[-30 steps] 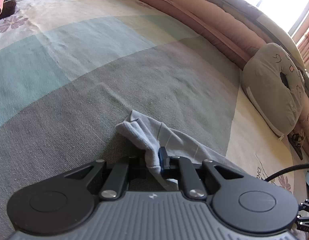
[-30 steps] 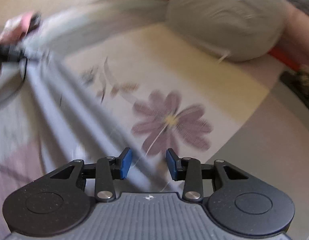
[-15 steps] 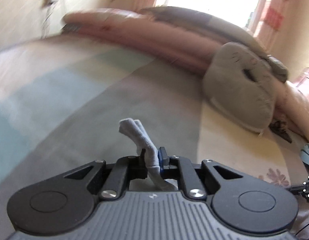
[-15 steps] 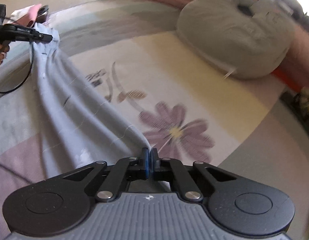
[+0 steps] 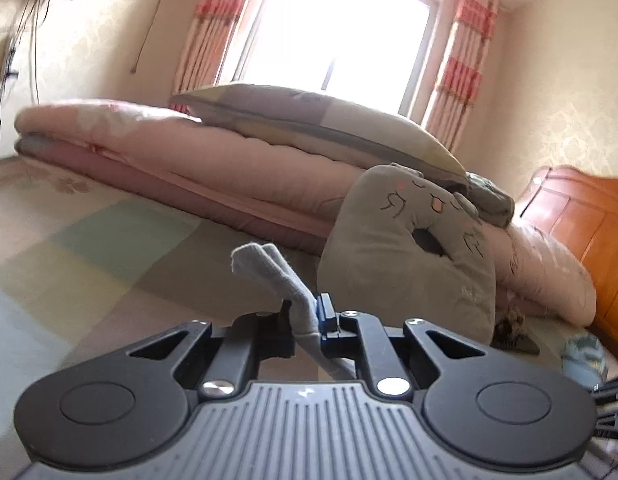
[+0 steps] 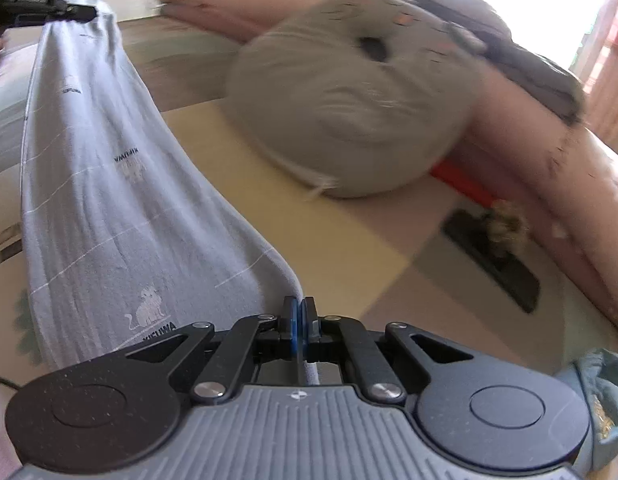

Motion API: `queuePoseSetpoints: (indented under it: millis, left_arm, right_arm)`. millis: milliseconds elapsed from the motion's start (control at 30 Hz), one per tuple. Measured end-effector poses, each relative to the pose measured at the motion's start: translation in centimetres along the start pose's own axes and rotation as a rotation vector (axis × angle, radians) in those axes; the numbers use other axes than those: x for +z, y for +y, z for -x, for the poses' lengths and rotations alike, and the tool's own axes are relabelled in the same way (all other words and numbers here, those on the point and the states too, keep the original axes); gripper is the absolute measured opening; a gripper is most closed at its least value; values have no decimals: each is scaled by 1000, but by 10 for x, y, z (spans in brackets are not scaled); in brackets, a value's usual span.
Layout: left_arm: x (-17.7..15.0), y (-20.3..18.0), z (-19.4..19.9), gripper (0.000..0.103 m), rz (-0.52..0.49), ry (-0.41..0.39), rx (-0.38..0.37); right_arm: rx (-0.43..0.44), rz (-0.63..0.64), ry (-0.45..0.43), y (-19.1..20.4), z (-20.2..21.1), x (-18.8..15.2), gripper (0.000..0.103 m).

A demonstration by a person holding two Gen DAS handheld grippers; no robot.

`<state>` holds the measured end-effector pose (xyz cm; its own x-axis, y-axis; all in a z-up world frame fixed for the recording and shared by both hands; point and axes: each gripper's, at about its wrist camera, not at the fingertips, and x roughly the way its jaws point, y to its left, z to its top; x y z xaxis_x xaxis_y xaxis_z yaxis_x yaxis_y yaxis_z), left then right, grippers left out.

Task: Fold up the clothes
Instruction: 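Hold the hem with the left gripper while the right gripper pinches the pant fabric, then release the grey pants with both grippers and lift away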

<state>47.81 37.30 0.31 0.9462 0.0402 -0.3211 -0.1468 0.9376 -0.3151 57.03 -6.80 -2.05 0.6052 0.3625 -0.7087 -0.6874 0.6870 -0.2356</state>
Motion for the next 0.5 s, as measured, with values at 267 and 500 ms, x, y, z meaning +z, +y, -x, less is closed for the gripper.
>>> queuePoseSetpoints:
  millis: [267,500]
  left_arm:
    - [-29,30,-56,11,61,138,62]
    - [-38,49,-43,40,45,217,286]
  right_arm:
    - [-29,-64,23,-5,-36,2,4]
    - [-41,-140,8,-1,-24,-2,37]
